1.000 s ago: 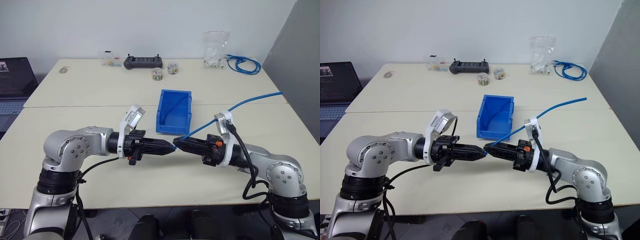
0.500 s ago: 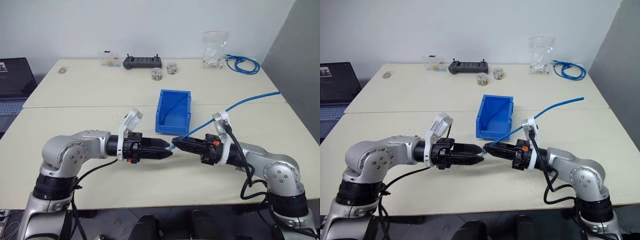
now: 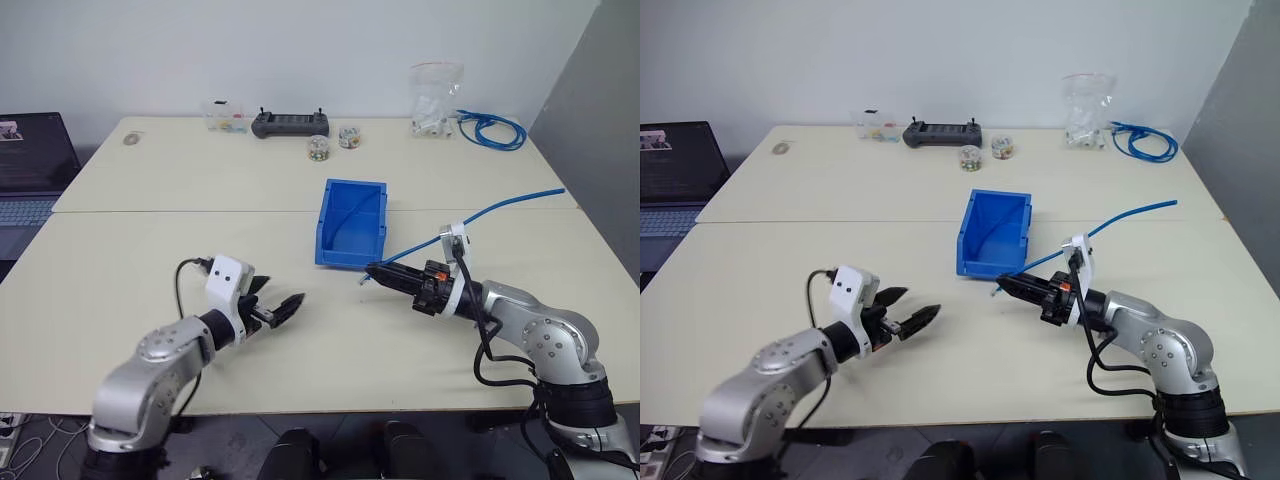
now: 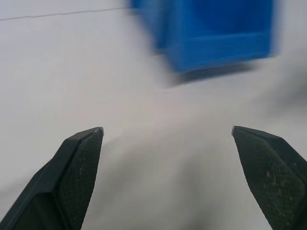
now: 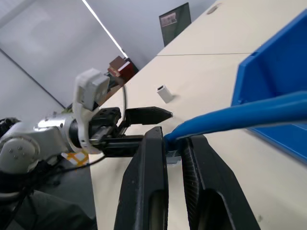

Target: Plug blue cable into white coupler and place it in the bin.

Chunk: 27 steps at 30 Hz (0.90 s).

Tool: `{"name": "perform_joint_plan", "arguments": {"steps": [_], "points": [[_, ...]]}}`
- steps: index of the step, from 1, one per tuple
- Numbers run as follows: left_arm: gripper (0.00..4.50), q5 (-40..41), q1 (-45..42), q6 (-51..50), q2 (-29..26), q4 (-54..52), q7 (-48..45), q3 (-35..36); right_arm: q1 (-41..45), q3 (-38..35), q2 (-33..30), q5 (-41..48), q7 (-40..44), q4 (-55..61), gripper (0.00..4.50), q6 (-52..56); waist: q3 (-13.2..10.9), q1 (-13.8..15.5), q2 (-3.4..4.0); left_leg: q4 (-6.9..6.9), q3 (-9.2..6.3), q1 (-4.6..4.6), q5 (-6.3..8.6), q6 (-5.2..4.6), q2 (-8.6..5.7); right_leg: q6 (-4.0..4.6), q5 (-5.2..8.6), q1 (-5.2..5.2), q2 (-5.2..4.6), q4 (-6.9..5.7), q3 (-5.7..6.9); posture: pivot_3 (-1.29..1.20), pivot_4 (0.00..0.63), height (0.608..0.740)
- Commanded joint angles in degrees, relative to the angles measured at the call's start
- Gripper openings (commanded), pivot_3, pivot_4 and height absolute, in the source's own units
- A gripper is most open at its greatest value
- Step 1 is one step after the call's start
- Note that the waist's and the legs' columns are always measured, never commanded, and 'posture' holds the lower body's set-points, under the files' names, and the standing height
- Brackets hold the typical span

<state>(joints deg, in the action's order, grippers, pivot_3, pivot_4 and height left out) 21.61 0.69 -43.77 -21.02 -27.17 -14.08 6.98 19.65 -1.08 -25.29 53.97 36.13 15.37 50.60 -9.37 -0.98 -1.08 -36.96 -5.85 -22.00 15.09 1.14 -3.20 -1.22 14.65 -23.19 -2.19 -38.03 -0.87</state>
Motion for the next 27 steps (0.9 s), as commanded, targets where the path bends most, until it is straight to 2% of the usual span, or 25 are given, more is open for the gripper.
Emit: {"name": "perform_joint_plan", "arguments": {"steps": [1,7,12,19,27], "points": [[4.5,-8.2,0.8,4.0,6.8,-0.4,14.7,3.2,1.0,-0.2,-0.4,-1.3,2.0,0.8,0.13,-1.5,0.0,0.2,0.01,0.01,-0.03,-0.01,0.0,0.0,0.0,0.0,0.0,0.0,0.0,0.01,0.03,0.0,0.15,0.74],[4.5,-14.1,-5.0,5.9,15.5,5.7,26.9,5.0,2.2,0.5,-0.2,-2.7,3.2,0.4,0.12,-1.4,0.0,0.9,-0.02,-0.03,0.0,-0.01,0.0,0.0,-0.04,-0.03,-0.01,0.03,0.01,0.01,0.03,0.0,0.15,0.74],[4.5,-14.7,-11.8,5.2,20.6,11.6,33.1,8.1,2.8,0.3,-0.6,-3.2,4.1,0.5,0.12,-0.8,0.0,1.0,-0.08,-0.05,0.01,-0.04,0.0,0.0,-0.08,-0.07,-0.04,0.03,0.0,0.01,0.05,0.0,0.15,0.74],[4.5,-16.5,-20.0,4.2,21.3,17.4,38.0,10.8,2.8,0.2,-0.8,-3.3,4.0,1.3,0.12,-0.6,0.0,0.8,-0.11,-0.05,0.05,-0.03,-0.01,0.02,-0.07,-0.08,-0.04,0.03,0.02,-0.01,0.06,0.0,0.15,0.74],[4.5,-16.4,-23.5,3.2,21.7,20.6,39.9,11.9,2.2,-0.3,-1.0,-2.9,3.3,2.5,0.12,-0.4,0.0,0.9,-0.13,-0.07,0.04,-0.05,-0.06,0.1,-0.08,-0.09,-0.05,0.02,0.01,0.0,0.05,0.0,0.15,0.74]]}}
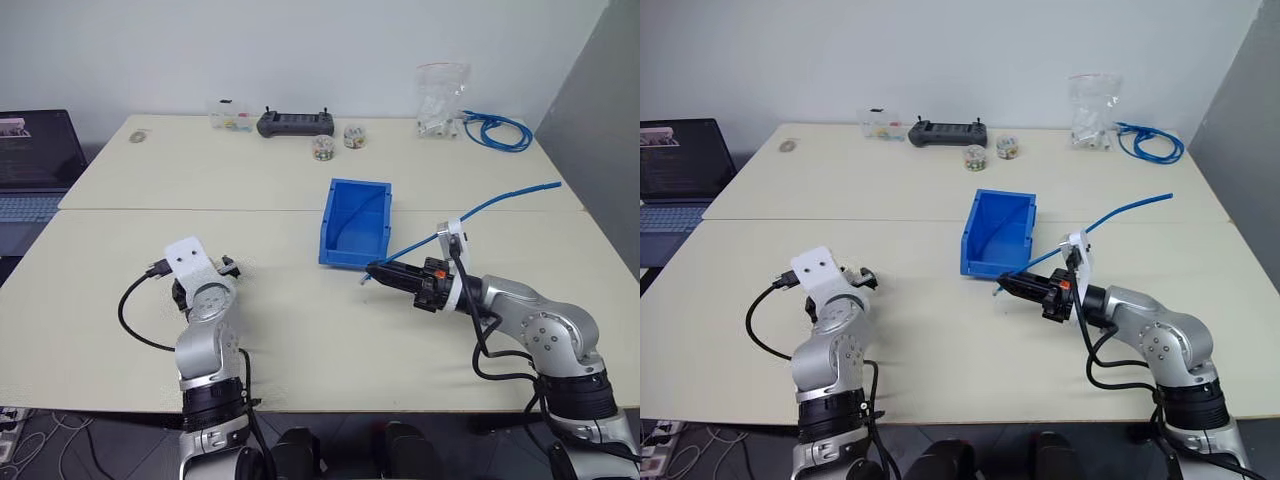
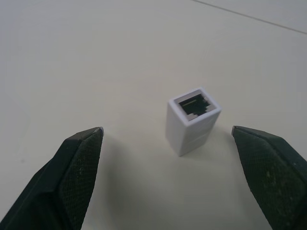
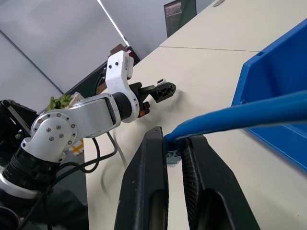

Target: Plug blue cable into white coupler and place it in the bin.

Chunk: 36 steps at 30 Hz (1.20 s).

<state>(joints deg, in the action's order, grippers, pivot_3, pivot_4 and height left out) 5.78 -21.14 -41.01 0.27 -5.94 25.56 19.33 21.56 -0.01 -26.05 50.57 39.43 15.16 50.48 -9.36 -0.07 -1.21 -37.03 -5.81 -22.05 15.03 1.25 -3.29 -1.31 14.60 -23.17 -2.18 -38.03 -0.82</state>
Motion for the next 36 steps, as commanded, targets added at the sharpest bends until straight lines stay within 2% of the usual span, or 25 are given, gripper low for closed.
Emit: {"name": "perform_joint_plan", "arguments": {"steps": [1,9,19,20,21,29,36], "points": [[4.5,-0.6,-1.8,0.7,0.8,-0.5,0.5,-0.5,0.3,-1.4,-0.3,0.6,0.0,2.8,0.12,-0.3,0.0,0.0,0.0,0.0,0.0,0.0,-0.02,0.03,-0.01,0.0,0.0,0.0,0.0,0.0,0.0,0.0,0.15,0.74],[4.5,-0.9,-3.9,2.9,2.8,2.8,2.0,-0.2,0.2,-1.6,-0.5,0.7,0.0,3.2,0.11,-0.2,0.0,0.0,-0.01,0.01,0.01,0.0,-0.04,0.08,0.01,-0.01,0.0,0.0,0.0,0.0,0.0,0.0,0.15,0.74],[4.5,-0.6,-6.6,7.3,2.3,8.5,4.6,2.1,0.2,-1.4,-0.9,0.5,0.6,3.0,0.11,-0.1,0.0,0.0,-0.02,0.0,0.02,0.0,-0.05,0.09,0.0,-0.02,-0.01,0.0,-0.01,0.0,0.0,0.0,0.15,0.74],[4.12,-0.5,-6.6,7.7,2.2,8.8,4.6,2.2,0.2,-1.4,-0.9,0.5,0.6,2.9,0.11,-0.1,0.0,0.0,-0.02,0.0,0.01,0.0,-0.05,0.09,-0.01,-0.02,-0.01,0.0,-0.01,0.0,0.0,0.0,0.15,0.74],[4.06,-0.5,-6.7,7.9,2.1,9.0,4.6,2.2,0.2,-1.4,-0.9,0.4,0.6,2.9,0.11,-0.1,0.0,0.0,-0.02,0.0,0.01,0.0,-0.05,0.09,-0.01,-0.02,-0.01,0.0,-0.01,0.0,0.0,0.0,0.15,0.74],[2.25,-0.4,-7.2,10.1,1.2,11.5,4.1,2.7,0.1,-1.3,-0.9,0.3,0.8,2.9,0.11,-0.2,0.0,0.0,-0.02,0.0,0.01,0.0,-0.05,0.09,-0.01,-0.02,-0.01,0.0,-0.01,0.0,0.0,0.0,0.15,0.74],[0.92,-1.0,-5.2,9.3,0.4,10.3,3.3,2.2,-0.1,-1.3,-0.9,0.0,0.6,3.0,0.11,-0.5,0.0,0.0,-0.02,0.0,0.01,0.0,-0.06,0.11,0.0,-0.02,-0.01,0.0,-0.01,0.0,0.0,0.0,0.15,0.74]]}}
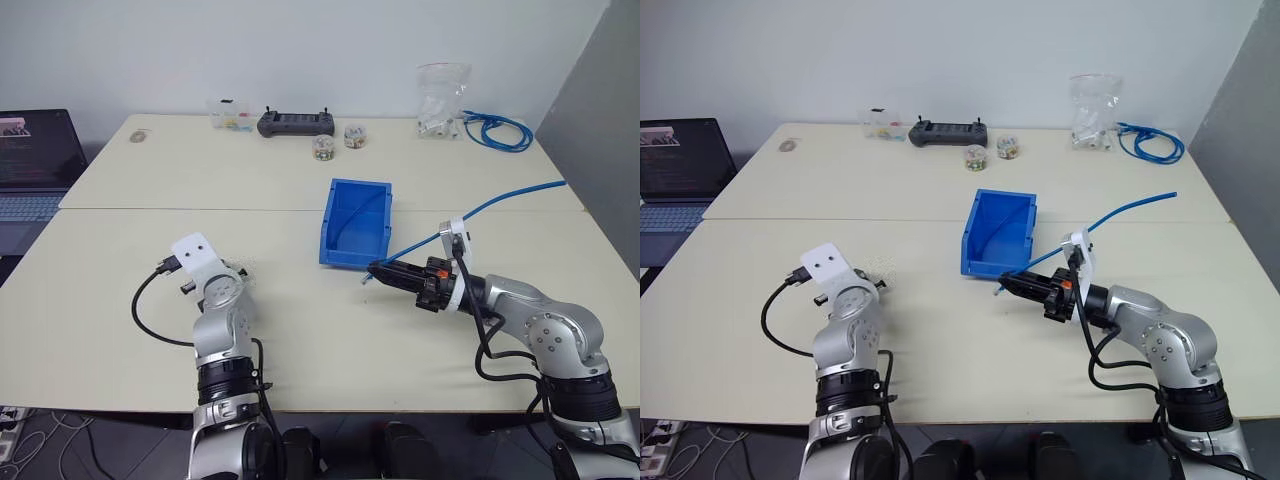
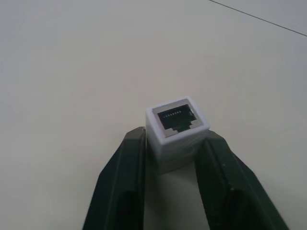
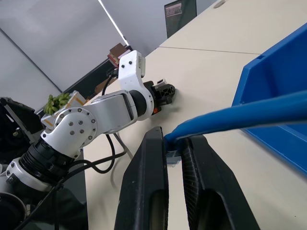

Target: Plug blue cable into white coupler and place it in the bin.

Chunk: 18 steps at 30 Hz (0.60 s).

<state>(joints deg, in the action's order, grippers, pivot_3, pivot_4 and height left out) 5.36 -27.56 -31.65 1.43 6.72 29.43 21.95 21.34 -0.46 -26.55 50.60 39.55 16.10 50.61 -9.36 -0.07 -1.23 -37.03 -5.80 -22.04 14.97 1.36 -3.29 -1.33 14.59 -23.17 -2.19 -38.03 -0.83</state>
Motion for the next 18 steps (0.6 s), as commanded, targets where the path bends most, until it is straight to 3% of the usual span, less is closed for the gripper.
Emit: {"name": "perform_joint_plan", "arguments": {"steps": [1,4,10,18], "points": [[0.92,-0.6,1.9,-0.6,-1.0,-3.2,-0.9,-0.7,0.0,-0.8,-0.4,-0.1,0.3,2.1,0.11,-0.7,0.0,0.0,0.0,0.0,0.0,0.0,0.0,0.0,0.0,0.0,0.0,0.0,0.0,0.0,0.0,0.0,0.15,0.74],[0.92,-0.3,6.6,-3.0,-4.1,-8.8,-8.3,-4.8,-0.8,-0.6,-0.7,-1.0,0.2,2.8,0.11,-1.3,0.0,-0.2,0.0,0.02,0.03,0.02,0.0,0.01,0.01,0.0,0.0,0.0,0.0,-0.01,-0.02,0.0,0.15,0.74],[0.92,5.9,15.5,-6.3,-18.5,-18.9,-36.4,-16.4,-4.1,-1.5,-2.3,-2.0,0.2,5.7,0.11,-1.9,0.0,-0.1,0.02,0.04,-0.02,0.02,-0.01,0.03,0.02,0.01,0.0,-0.03,0.01,-0.01,0.0,0.0,0.15,0.74],[0.92,13.6,11.1,-7.4,-34.1,-22.5,-70.5,-32.3,-10.9,1.0,-6.8,-7.5,2.7,9.6,0.11,-6.2,0.0,-0.1,0.05,0.05,0.0,0.0,0.08,-0.13,0.0,0.01,0.02,0.0,-0.01,0.06,-0.02,0.0,0.15,0.74]]}}
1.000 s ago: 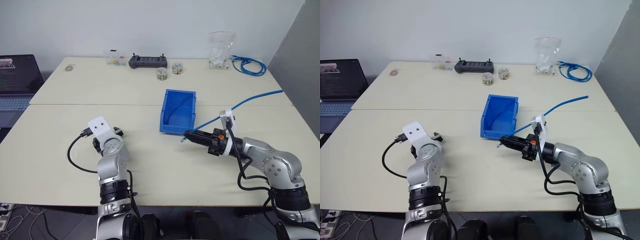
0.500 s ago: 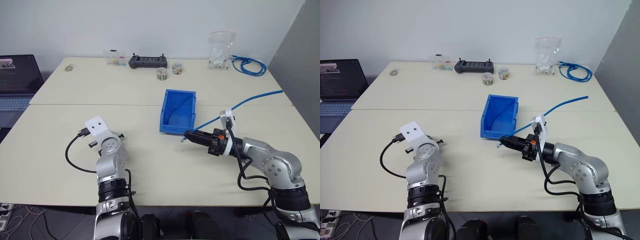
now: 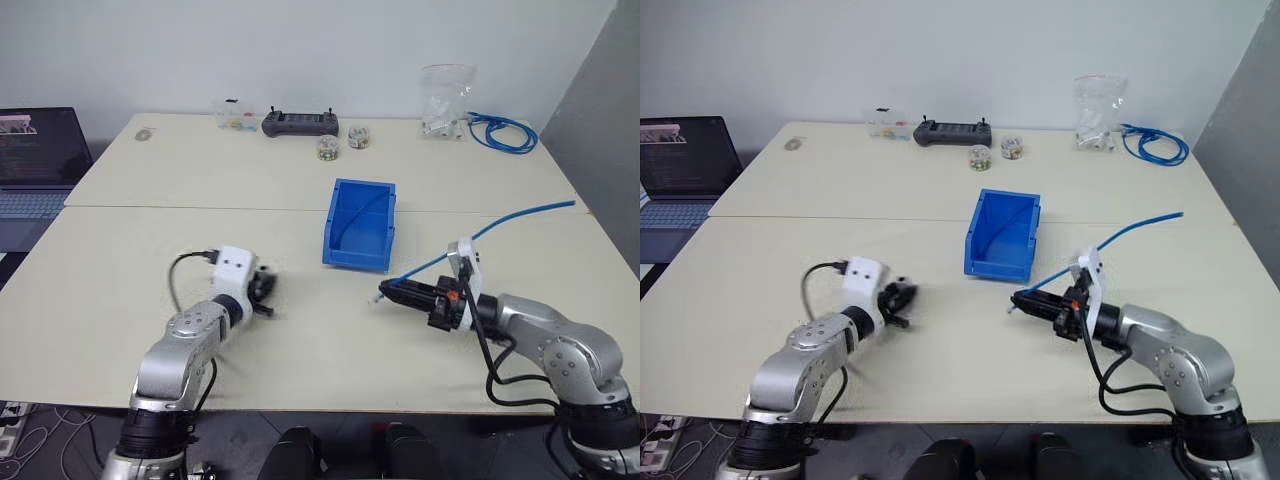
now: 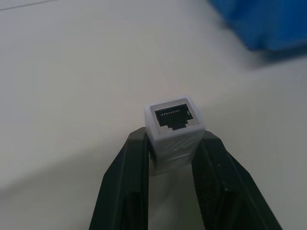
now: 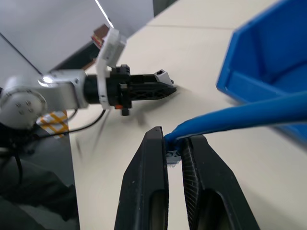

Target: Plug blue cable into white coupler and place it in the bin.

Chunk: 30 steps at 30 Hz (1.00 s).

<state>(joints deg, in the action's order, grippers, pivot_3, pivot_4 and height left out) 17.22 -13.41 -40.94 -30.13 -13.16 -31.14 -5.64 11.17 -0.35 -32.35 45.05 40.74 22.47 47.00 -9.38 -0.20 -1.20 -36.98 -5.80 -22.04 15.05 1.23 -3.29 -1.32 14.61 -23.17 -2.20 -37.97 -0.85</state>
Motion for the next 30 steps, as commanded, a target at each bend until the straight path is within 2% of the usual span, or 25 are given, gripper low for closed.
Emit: {"name": "perform_joint_plan", "arguments": {"steps": [1,6,11,20,24,30], "points": [[0.92,1.6,-4.7,3.4,-3.9,-2.2,-14.8,-7.6,-1.4,1.6,-1.2,-2.8,1.7,3.7,0.11,-3.3,0.0,0.0,0.02,0.0,0.0,0.0,0.0,-0.01,0.0,0.0,0.0,0.0,0.0,-0.01,0.01,0.0,0.15,0.74],[0.92,-4.4,-11.3,14.8,-7.2,5.0,-28.8,-17.9,-2.6,3.4,-1.3,-6.3,2.1,4.3,0.11,-6.4,0.0,-0.4,0.06,0.03,0.05,0.03,0.02,-0.04,0.09,-0.17,0.17,0.0,0.06,0.0,-0.01,0.0,0.15,0.74],[0.91,-7.8,-15.5,21.1,-5.6,13.2,-36.2,-22.6,-2.2,6.2,-1.3,-11.6,2.8,5.0,0.11,-11.2,0.0,-0.6,0.06,0.02,0.02,0.03,0.03,-0.06,0.09,-0.16,0.17,-0.01,0.06,-0.01,-0.01,0.0,0.15,0.74],[0.91,-10.8,-17.0,24.3,-3.8,18.6,-40.6,-23.5,3.4,13.0,0.6,-18.1,5.5,3.6,0.11,-17.2,0.0,-0.4,0.05,-0.01,-0.05,0.02,0.03,-0.07,0.06,-0.17,0.17,0.01,0.05,-0.02,0.02,0.0,0.15,0.74],[0.91,-11.9,-16.8,25.7,-3.7,18.9,-41.4,-23.4,7.0,18.6,2.4,-21.8,8.5,0.1,0.11,-20.0,0.0,-0.6,0.06,-0.01,-0.05,0.05,0.03,-0.08,0.05,-0.18,0.17,0.02,0.05,-0.03,0.02,0.0,0.15,0.74],[0.91,-12.6,-16.5,26.1,-3.5,19.0,-41.4,-22.9,8.6,22.5,4.0,-26.4,10.6,-5.2,0.11,-23.5,0.0,-0.7,0.05,-0.03,-0.09,0.04,0.02,-0.07,0.02,-0.1,0.13,0.01,0.04,-0.06,0.03,0.0,0.15,0.74]]}}
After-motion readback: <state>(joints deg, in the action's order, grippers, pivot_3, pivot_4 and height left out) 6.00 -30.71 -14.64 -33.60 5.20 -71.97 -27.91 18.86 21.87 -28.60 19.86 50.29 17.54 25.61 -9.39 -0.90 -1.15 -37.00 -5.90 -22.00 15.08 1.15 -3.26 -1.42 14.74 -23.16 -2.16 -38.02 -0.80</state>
